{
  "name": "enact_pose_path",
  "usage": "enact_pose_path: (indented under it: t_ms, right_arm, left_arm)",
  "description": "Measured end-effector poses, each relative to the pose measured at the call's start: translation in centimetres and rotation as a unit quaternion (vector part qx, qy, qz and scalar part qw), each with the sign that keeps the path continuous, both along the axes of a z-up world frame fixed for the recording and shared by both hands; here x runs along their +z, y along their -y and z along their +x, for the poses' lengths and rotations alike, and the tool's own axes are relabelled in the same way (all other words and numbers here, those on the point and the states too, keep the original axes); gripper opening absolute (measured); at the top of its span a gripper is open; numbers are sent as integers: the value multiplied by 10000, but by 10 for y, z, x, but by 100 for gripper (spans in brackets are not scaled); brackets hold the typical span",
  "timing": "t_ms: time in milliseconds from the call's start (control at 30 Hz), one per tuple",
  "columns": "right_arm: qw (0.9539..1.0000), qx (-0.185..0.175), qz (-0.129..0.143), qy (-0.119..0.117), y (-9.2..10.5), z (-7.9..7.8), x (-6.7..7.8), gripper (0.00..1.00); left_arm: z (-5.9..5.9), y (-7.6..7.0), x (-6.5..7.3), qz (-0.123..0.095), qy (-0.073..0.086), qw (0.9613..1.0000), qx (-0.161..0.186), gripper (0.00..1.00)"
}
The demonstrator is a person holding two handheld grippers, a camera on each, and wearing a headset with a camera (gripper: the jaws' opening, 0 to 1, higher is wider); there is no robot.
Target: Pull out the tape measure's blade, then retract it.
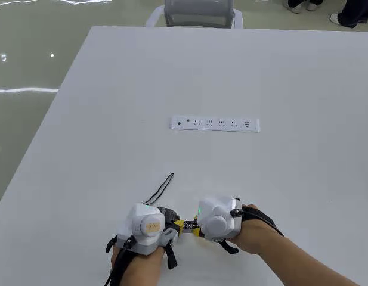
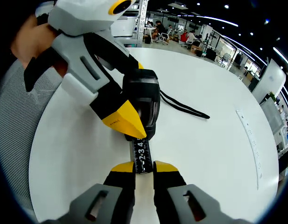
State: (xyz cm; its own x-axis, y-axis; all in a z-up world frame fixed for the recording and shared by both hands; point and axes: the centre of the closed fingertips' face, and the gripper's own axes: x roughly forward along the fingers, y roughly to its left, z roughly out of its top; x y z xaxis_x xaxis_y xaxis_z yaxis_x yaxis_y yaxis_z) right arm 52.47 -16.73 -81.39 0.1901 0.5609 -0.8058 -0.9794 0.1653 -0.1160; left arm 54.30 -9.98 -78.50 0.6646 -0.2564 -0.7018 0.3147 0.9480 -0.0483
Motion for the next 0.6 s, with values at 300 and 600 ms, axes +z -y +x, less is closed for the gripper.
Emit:
enact_pose_path:
  t_ms: [300, 600]
  right_arm:
    - [9999, 4, 131, -13, -7, 0, 4, 12]
    - [9998, 66, 186, 17, -12, 1, 3, 13]
  left_arm:
    - [1, 0, 1, -9, 0, 10000, 8, 59]
    - [2, -1, 0, -12, 4, 10000, 20, 59]
